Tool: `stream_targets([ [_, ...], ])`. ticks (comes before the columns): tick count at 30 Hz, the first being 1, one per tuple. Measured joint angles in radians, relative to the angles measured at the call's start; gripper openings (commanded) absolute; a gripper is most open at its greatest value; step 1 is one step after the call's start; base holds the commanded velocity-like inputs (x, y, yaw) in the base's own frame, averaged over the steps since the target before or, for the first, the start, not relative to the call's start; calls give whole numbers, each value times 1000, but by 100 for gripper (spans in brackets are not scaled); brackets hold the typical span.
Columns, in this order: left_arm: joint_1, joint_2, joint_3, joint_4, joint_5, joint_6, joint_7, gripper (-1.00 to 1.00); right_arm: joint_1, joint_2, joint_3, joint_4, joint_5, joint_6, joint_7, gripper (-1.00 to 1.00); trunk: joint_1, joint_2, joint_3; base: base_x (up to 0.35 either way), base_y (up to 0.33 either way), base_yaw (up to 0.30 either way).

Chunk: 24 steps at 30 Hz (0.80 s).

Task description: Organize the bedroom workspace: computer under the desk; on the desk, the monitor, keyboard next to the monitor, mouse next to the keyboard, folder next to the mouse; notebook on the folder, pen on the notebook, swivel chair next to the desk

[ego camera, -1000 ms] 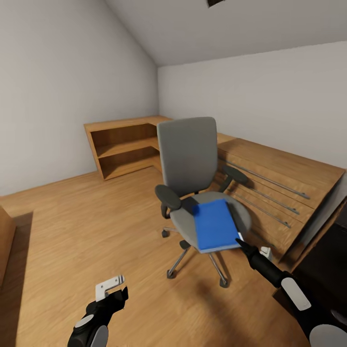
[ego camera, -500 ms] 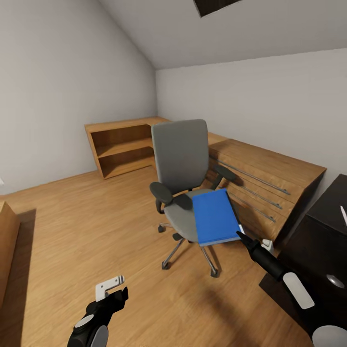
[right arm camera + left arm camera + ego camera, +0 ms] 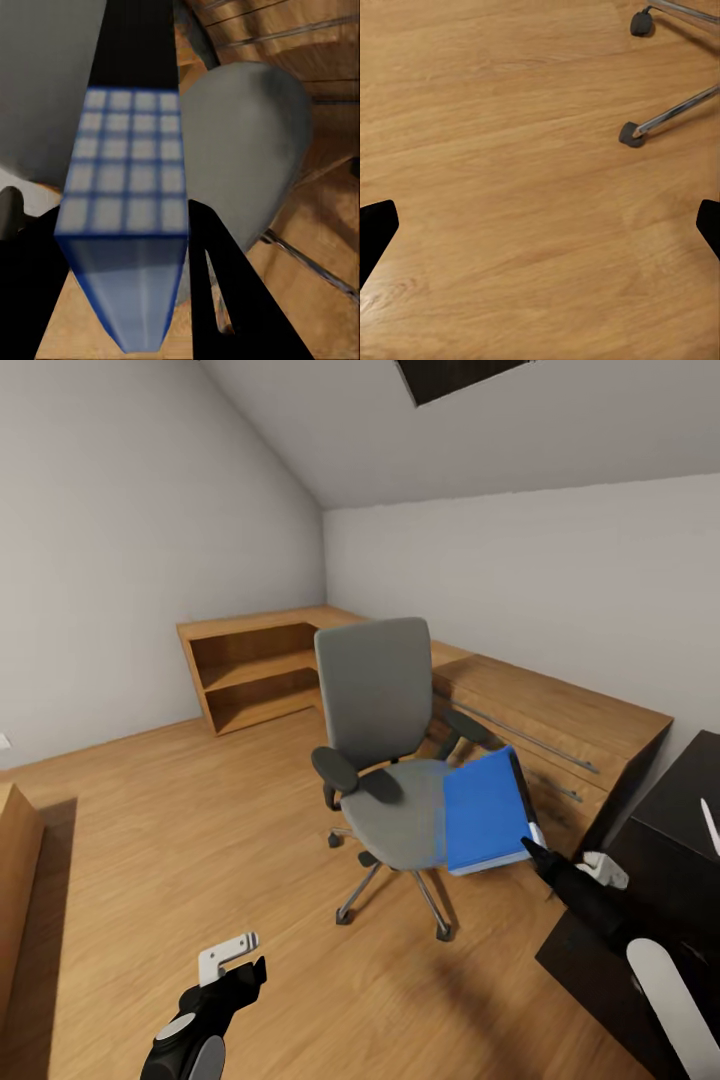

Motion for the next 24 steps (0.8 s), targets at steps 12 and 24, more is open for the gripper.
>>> stream_targets([
  [12, 0, 0, 0, 2, 1, 0, 0, 100, 26, 0, -1, -44, -12, 1, 50, -100, -46, 84, 38, 0, 0, 0],
  [24, 0, 1, 5, 207, 1, -5, -3, 100, 27, -1, -54, -46, -15, 4, 61, -100, -92, 168, 79, 0, 0, -132],
])
